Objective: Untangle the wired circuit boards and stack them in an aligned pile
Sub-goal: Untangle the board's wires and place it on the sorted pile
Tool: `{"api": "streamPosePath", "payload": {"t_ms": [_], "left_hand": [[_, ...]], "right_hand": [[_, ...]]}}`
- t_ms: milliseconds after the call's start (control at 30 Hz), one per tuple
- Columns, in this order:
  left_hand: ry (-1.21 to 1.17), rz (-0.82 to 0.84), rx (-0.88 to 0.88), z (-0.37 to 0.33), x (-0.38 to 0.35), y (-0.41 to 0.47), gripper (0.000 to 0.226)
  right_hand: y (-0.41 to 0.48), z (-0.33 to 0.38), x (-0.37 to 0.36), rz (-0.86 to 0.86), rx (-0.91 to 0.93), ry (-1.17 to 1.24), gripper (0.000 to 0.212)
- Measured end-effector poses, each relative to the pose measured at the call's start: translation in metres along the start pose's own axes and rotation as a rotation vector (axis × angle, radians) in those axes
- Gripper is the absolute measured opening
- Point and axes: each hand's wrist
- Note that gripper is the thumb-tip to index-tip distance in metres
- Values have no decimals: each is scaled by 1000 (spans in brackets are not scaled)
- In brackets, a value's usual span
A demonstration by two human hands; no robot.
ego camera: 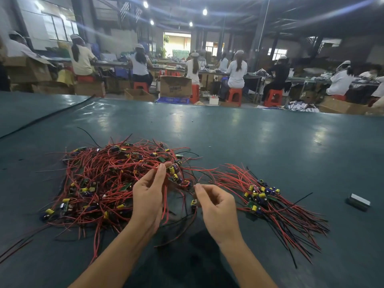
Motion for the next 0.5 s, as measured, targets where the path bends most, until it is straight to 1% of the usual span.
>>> {"api": "streamPosePath", "payload": {"t_ms": [100, 133, 200, 233, 300, 367, 433, 467, 500], "left_hand": [[-69, 28, 104, -1, 1, 1, 27], [-58, 57, 113, -1, 1, 0, 29], [-20, 108, 99, -1, 1, -3, 28], [1, 130, 82, 0, 1, -4, 26], [26, 152, 40, -1, 1, -5, 19], [14, 125, 8, -3, 2, -4, 18], [-38, 43, -9, -4, 4, -1, 20], [-60, -16, -29, -5, 6, 0, 20], [-44, -91, -65, -6, 8, 3, 22]], "right_hand": [[1, -3, -7, -12, -4, 36, 6], [2, -2, -9, -15, -13, 53, 6], [4, -3, -13, 25, -20, 34, 24], [6, -3, -14, 61, -8, 1, 29], [5, -2, -16, 101, 25, -58, 27], [3, -3, -15, 50, 76, -129, 19], [2, -4, -12, -17, 160, -205, 7], [1, -3, -10, -38, 197, -214, 5], [1, -1, -9, -59, 230, -203, 9]]}}
Point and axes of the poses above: each hand's wrist, its own y-axis towards the middle knuckle, its own x-axis out of the back of the hand, z = x × y, and after that the axes turned 7 degrees about z, right-handed
